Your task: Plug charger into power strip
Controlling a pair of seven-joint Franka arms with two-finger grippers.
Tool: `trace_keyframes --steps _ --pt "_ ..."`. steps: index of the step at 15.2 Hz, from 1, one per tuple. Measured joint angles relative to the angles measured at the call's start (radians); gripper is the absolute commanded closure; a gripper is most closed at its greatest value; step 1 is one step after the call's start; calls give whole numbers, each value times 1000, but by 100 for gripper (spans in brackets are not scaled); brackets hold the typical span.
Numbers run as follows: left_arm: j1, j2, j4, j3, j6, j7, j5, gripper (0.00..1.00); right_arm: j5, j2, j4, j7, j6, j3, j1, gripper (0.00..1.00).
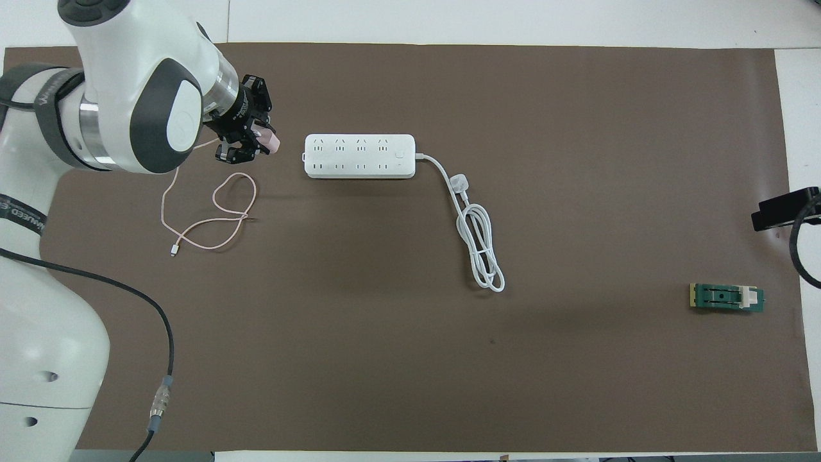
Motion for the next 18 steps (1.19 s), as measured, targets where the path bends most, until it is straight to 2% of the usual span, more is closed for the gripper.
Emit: trace_keyframes --steps 12,18 --pt "-59 87 -12 0 58 -115 3 100 0 0 0 0 0 1 0 0" --pt "-60 103 -15 -1 90 -137 -4 100 0 0 0 0 0 1 0 0"
